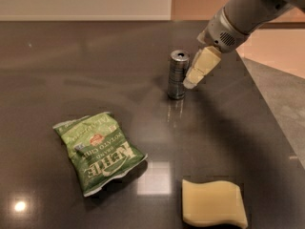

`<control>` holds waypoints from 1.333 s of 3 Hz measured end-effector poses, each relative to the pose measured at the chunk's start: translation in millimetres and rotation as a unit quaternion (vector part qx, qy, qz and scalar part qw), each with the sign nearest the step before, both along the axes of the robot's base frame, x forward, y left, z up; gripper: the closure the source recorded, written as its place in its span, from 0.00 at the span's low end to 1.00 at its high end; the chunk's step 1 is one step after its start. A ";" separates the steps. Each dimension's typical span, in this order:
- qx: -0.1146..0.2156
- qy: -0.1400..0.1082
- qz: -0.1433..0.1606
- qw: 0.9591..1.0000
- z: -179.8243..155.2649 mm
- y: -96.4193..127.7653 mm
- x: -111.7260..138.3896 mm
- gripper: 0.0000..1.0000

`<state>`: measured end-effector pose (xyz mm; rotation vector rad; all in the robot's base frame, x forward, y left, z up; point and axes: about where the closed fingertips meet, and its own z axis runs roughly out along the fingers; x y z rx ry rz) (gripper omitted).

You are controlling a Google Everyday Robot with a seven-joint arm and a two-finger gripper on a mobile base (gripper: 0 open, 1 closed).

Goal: Move redbull can near green jalapeno chip bag

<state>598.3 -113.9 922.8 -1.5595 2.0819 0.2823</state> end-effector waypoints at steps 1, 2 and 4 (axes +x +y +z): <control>0.013 0.005 0.009 1.000 -5.1 15.4 3.1 0.00; 0.026 0.012 0.018 0.999 -8.6 26.7 3.4 0.00; 0.045 0.018 0.032 0.998 -5.9 35.9 -1.8 0.41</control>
Offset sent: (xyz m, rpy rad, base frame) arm 0.0035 0.0364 -0.0097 0.0839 0.0373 0.0518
